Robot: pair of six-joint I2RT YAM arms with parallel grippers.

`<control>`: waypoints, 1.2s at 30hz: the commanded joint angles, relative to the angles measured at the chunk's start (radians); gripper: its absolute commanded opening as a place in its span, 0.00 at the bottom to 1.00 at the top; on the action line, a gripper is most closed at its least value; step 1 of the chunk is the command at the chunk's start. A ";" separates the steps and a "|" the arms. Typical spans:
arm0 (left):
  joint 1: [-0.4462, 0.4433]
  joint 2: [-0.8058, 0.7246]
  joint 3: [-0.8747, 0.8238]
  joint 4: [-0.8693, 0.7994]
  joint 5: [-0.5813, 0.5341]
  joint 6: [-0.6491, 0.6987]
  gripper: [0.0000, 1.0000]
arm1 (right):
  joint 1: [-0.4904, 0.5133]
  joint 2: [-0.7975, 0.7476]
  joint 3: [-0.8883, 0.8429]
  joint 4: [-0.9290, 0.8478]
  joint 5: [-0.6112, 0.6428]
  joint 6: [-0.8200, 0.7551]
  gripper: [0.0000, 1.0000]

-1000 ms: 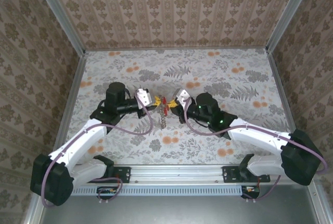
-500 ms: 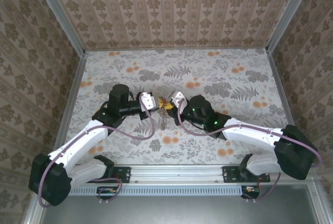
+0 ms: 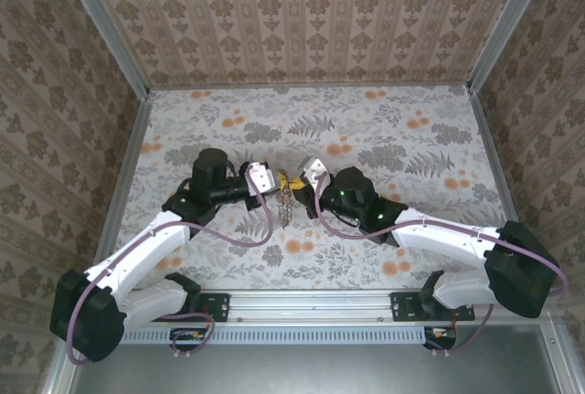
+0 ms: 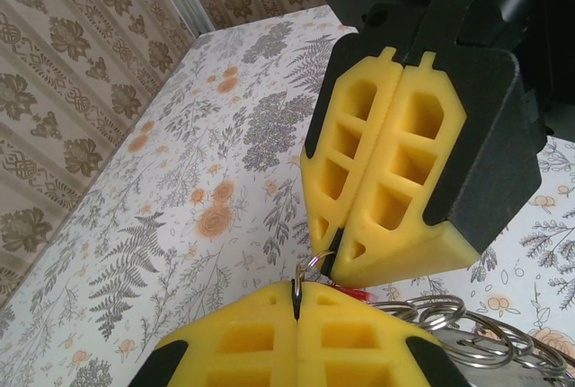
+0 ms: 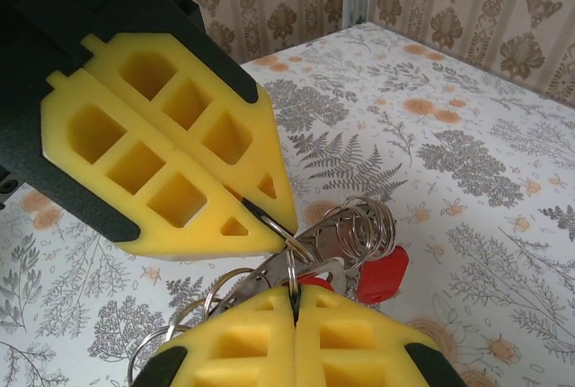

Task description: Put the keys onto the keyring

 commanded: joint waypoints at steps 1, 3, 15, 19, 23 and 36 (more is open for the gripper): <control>-0.007 -0.010 0.003 0.011 -0.006 0.003 0.00 | 0.004 -0.037 -0.005 0.060 0.020 0.010 0.00; -0.006 -0.002 0.011 0.001 -0.017 -0.003 0.00 | 0.005 -0.034 -0.004 0.064 0.020 0.012 0.00; -0.008 0.014 0.030 -0.031 0.019 0.008 0.00 | 0.003 -0.001 0.033 0.061 0.040 0.059 0.00; -0.007 0.018 0.035 -0.040 0.024 0.010 0.00 | 0.003 0.007 0.040 0.064 0.039 0.063 0.00; -0.008 0.025 0.044 -0.048 0.021 0.007 0.00 | 0.004 0.007 0.045 0.065 0.031 0.073 0.00; -0.006 0.045 0.063 -0.073 0.069 0.005 0.00 | 0.002 0.028 0.058 0.047 0.028 0.093 0.00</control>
